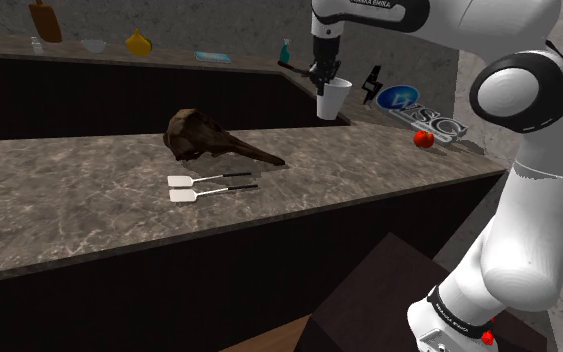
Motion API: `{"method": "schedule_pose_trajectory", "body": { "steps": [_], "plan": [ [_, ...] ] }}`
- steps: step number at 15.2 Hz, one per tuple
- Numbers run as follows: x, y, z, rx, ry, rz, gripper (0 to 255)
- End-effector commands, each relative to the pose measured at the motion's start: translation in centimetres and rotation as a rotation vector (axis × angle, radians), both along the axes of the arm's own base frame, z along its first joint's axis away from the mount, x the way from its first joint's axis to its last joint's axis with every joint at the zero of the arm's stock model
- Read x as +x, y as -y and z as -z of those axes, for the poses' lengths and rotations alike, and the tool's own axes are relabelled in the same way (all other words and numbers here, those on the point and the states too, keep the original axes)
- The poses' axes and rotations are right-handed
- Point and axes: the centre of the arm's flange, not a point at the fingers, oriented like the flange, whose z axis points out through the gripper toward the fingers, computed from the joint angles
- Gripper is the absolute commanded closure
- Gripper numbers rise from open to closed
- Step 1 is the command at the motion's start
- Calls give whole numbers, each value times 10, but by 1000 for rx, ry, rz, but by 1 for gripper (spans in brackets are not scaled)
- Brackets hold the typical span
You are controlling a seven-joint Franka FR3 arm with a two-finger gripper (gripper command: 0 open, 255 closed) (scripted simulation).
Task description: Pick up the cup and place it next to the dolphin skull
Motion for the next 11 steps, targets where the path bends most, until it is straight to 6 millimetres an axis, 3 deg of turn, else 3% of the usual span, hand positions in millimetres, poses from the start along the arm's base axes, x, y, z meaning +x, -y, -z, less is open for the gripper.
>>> {"method": "schedule_pose_trajectory", "body": {
  "steps": [1,11],
  "plan": [
    [0,-2,10,0,1,1,255],
    [0,-2,63,0,1,1,255]
  ]
}}
